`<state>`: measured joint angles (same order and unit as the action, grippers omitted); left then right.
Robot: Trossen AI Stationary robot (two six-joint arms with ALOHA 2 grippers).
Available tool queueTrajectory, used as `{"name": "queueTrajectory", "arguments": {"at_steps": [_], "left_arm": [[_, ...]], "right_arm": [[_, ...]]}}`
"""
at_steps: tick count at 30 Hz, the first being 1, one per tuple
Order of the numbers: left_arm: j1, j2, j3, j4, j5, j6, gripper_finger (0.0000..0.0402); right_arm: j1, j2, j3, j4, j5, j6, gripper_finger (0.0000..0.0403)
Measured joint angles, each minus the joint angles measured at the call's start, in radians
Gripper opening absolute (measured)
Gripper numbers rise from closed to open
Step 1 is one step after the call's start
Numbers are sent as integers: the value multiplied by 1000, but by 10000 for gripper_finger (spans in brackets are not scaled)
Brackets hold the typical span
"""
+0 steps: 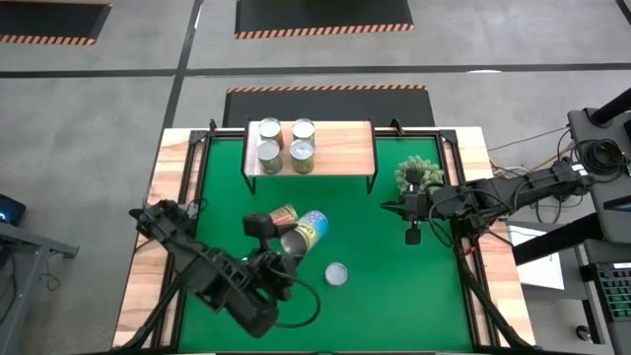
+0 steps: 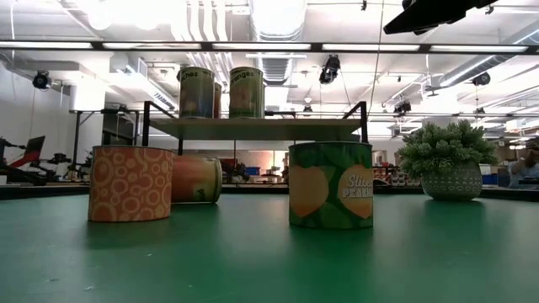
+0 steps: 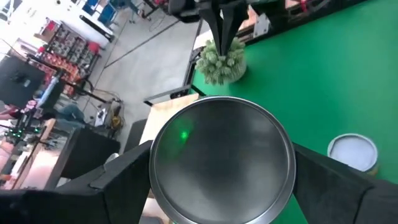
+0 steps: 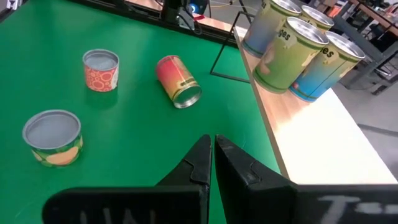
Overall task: Pick and place cans onto a shelf
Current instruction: Put the canned cherries on the shelf
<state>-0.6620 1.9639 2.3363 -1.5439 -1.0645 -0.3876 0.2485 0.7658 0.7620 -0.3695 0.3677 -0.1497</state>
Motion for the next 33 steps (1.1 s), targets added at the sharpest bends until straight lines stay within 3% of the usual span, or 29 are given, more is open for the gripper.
{"name": "queueTrajectory", "arguments": {"at_steps": [4, 10, 15, 17, 20, 26, 30, 33], "left_arm": [[-10, -3, -6, -25, 22, -115, 315], [17, -5, -21, -27, 231, -206, 315], [100, -5, -108, -25, 254, -267, 315], [154, -6, -173, -5, 312, -272, 315], [241, -5, -294, 66, 408, -239, 315], [375, -4, -509, 389, 697, -85, 315], [411, -4, -586, 433, 712, -77, 315], [414, -4, -611, 444, 667, -77, 315]], "right_arm": [[0, -5, 0, 0, 0, -5, 9], [0, -6, 0, 0, 0, -8, 9], [0, -7, 0, 10, 0, -20, 9], [0, -11, 0, 11, 0, -25, 9], [0, -14, 0, 15, 0, -26, 9], [0, -26, 0, 14, 0, -27, 9], [0, -28, 0, 10, 0, -23, 9], [0, -28, 0, 8, 0, -22, 9]]}}
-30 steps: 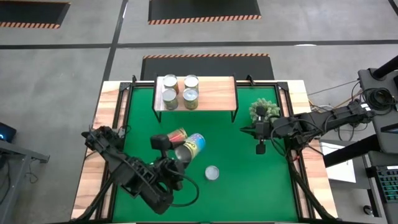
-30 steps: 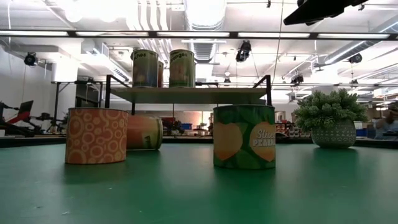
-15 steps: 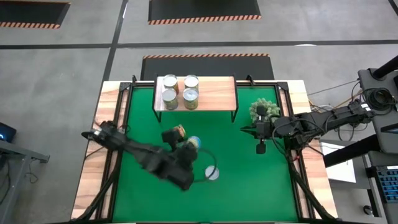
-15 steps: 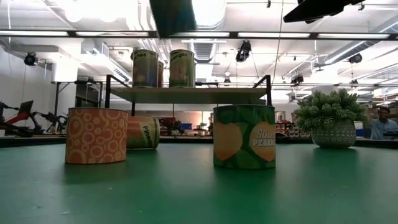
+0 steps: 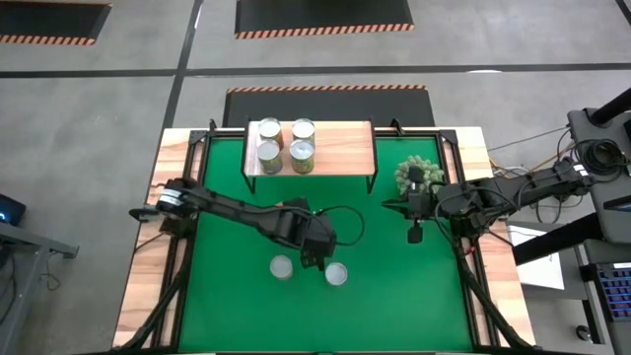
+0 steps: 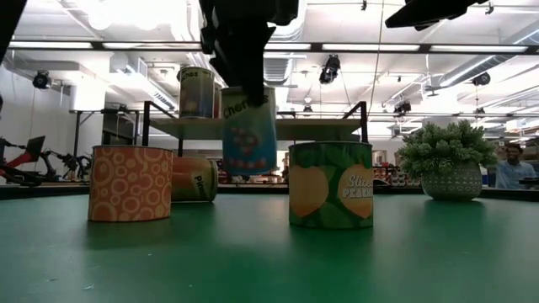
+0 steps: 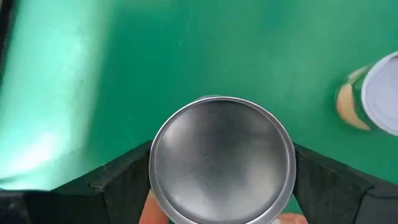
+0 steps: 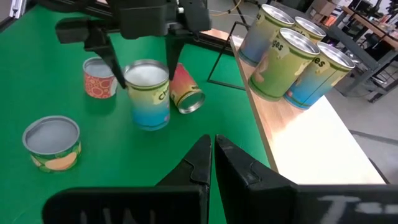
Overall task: Pick and place cans onto a shelf
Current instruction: Put the canned cherries on the shelf
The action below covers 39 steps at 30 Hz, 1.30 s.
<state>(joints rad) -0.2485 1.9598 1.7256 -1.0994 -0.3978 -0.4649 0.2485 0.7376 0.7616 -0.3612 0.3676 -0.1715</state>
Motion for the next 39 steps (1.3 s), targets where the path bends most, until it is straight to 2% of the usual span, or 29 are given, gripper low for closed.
{"name": "queueTrajectory", "arguments": {"at_steps": [7, 20, 31, 39], "left_arm": [[-2, 0, -63, 98, -19, 29, 315], [-2, 0, -117, 114, -11, 10, 319], [-4, -1, -116, 115, -39, 35, 385], [-59, -78, -114, 112, -156, 133, 389]], "right_arm": [[0, 0, 0, 0, 0, 16, 9], [0, 0, 0, 0, 0, 31, 9], [0, 0, 0, 0, 0, 44, 9], [0, 3, 0, 1, 0, 70, 9]]}}
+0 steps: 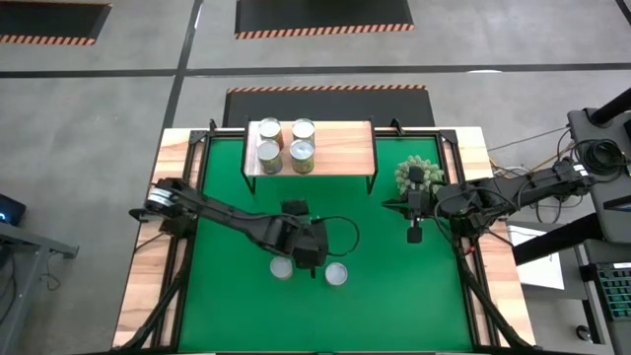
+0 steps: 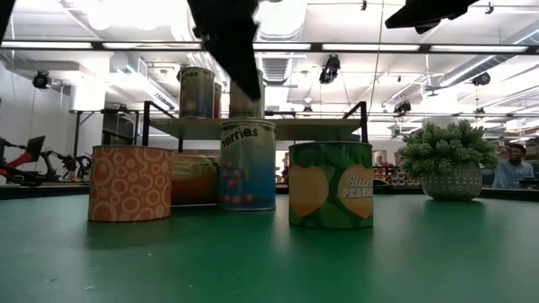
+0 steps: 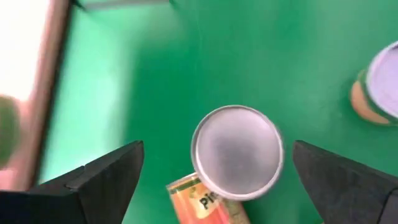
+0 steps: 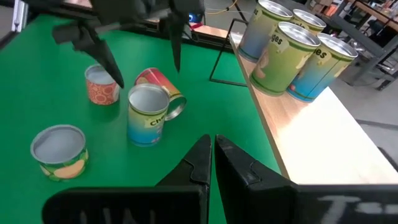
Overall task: Pick and place cans onto a shelf
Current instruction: Put the canned cherries on the shelf
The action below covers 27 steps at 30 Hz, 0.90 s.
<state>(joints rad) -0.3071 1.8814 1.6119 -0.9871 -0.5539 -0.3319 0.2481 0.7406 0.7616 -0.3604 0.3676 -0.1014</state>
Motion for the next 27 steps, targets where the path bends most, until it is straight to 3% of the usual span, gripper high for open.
{"name": "queueTrajectory", "arguments": {"at_steps": [6, 12, 18, 27], "left_arm": [[-98, -123, -48, 52, -141, 115, 389], [-167, -310, -303, 446, -122, 328, 389], [-158, -477, -568, 719, -58, 354, 388], [-158, -573, -745, 776, -64, 145, 388]], "right_arm": [[0, 17, 0, 40, -1, 56, 9], [0, 115, 0, 61, -36, 148, 24], [2, 280, 0, 76, -34, 247, 101], [2, 539, -1, 318, -31, 288, 248]]}}
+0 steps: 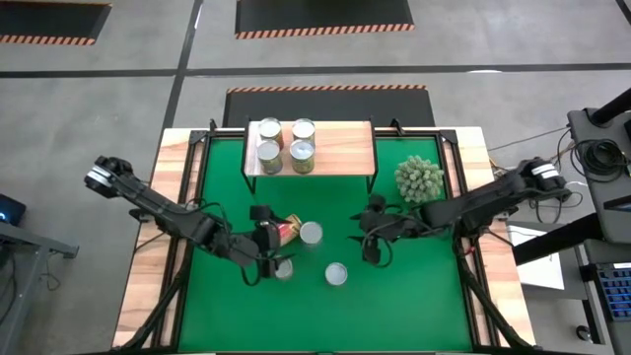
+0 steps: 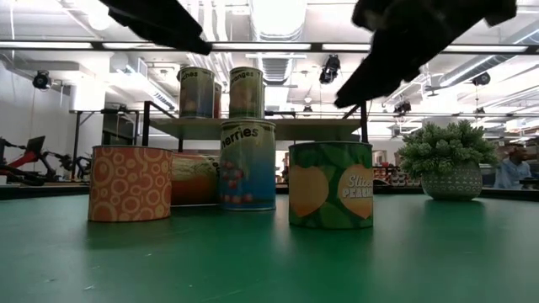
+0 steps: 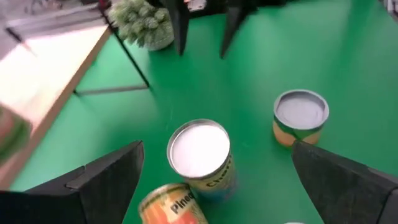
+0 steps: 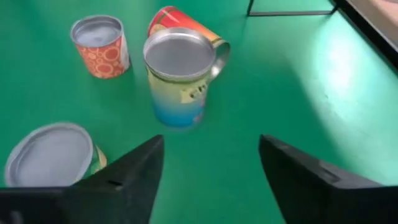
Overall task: Pick and place cans onto a shelf
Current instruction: Put the canned cherries on the shelf
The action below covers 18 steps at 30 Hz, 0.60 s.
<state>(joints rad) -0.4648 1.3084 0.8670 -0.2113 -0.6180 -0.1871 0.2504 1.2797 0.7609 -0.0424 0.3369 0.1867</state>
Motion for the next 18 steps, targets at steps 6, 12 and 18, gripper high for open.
{"name": "queueTrajectory", "arguments": {"at_steps": [6, 12, 18], "left_arm": [[0, 13, -22, -7, 0, -80, 388], [9, 75, -24, -7, 0, -85, 386], [46, 162, -25, -8, -9, -87, 357]], "right_arm": [[0, 148, 0, 179, 1, -1, 318], [-15, 262, 0, 330, 4, 4, 341], [-35, 337, 0, 416, 3, 1, 343]]}}
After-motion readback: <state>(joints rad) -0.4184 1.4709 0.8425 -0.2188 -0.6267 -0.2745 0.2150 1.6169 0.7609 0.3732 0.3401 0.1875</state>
